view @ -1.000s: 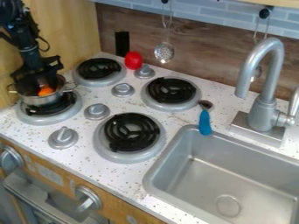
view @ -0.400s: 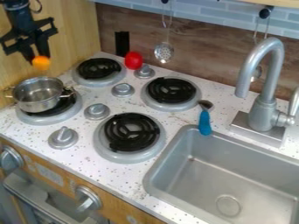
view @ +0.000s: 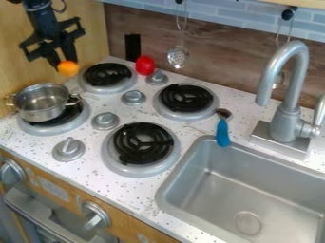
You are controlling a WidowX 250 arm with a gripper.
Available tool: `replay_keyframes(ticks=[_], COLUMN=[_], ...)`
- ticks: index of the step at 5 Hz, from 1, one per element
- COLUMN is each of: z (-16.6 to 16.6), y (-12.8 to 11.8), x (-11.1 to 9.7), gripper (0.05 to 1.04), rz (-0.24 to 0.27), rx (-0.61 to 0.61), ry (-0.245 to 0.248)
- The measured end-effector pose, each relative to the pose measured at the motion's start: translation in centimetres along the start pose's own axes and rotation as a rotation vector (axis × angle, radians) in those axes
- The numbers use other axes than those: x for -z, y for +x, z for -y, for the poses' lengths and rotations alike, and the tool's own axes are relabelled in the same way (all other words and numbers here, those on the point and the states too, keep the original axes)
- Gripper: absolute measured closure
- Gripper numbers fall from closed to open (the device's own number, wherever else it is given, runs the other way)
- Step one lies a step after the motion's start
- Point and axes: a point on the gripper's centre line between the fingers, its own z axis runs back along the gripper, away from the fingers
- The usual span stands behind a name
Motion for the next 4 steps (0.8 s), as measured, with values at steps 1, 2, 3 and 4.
replay_keyframes(ticks=[1,2,3,4], z=[-0.8,-2.6,-4.5,-4.5], y=[-2.9,-6.0,-7.4,-8.3], x=[1.9,3.6,4.6,5.4], gripper=[0.753,0.753,0.753,0.753], rz=[-0.002,-0.024,-0.025,-0.015], rx=[0.013,0.055,0.096,0.143], ry=[-0.009,0.029,0.068,0.073])
